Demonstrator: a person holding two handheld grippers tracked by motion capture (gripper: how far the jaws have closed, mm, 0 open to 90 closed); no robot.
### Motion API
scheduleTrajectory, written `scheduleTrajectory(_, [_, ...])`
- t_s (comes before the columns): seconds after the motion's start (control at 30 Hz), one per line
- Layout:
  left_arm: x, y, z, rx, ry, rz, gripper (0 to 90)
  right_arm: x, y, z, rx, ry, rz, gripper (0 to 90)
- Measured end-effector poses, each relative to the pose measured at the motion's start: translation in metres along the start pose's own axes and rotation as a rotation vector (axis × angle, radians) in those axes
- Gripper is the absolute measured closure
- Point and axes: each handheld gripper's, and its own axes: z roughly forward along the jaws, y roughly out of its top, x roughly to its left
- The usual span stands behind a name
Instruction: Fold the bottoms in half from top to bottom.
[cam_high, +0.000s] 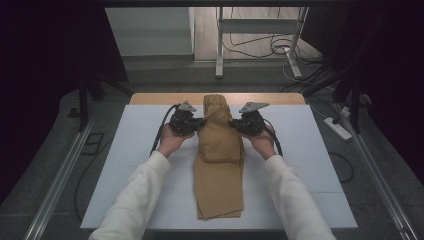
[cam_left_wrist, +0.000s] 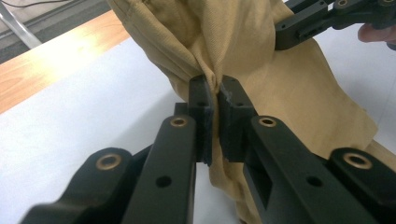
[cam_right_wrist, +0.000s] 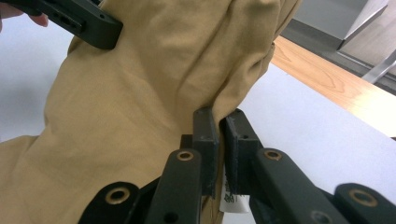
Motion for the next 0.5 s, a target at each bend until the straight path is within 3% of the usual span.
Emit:
scheduleTrajectory(0.23, [-0.007, -0.008, -0.006, -0.009, -0.012, 0.005, 83.4, 0.007, -0.004, -0.004, -0.005, 0.019, 0.008, 84.0])
scheduleTrajectory(0.5, [-0.015, -0.012, -0.011, -0.019, -0.018, 0.015, 83.1, 0.015, -0.008, -0.013, -0.014, 0.017, -0.014, 84.0])
